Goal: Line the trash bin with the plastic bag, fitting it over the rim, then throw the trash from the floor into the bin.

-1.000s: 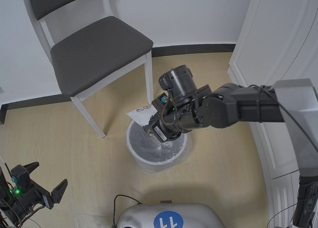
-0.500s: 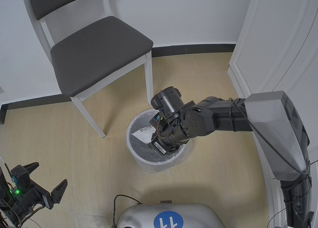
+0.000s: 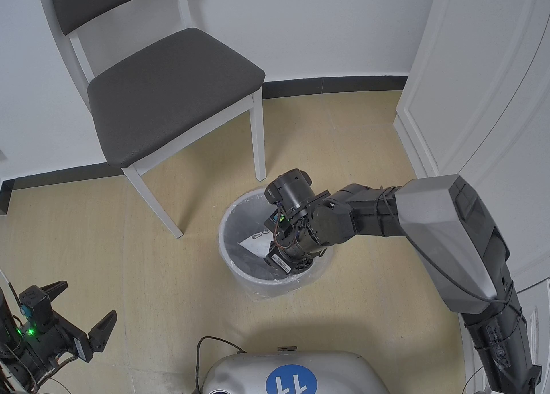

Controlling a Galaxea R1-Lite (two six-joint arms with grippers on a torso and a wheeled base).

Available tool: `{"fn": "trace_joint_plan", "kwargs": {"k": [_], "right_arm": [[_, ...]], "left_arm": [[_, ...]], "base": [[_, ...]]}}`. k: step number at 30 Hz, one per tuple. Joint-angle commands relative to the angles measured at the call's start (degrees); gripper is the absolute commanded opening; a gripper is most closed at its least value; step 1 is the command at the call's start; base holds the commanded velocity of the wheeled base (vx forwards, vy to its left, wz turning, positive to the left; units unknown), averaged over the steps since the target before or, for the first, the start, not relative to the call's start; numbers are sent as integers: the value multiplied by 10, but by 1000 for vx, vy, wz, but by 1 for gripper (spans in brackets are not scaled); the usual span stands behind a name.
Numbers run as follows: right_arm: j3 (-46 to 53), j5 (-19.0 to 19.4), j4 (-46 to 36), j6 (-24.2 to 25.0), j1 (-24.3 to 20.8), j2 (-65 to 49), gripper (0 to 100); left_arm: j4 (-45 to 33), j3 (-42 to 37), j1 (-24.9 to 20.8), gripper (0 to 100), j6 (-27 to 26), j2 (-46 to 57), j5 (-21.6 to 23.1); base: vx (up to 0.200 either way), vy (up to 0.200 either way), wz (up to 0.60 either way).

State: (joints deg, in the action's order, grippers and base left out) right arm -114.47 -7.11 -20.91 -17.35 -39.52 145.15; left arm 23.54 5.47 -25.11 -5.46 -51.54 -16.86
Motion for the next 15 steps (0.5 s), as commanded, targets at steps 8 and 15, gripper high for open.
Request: {"fn": "trace_joint_plan", "kwargs": {"k": [8,15], "right_arm": [[-1,7,23,-5,15,48,0],[-1,6,-49,-19,19,23,0]], "left_arm": [[0,-1,0,100,0,-4,0],[-1,-2,0,100,0,-4,0]], "base": [[0,0,0],[0,0,0]]}}
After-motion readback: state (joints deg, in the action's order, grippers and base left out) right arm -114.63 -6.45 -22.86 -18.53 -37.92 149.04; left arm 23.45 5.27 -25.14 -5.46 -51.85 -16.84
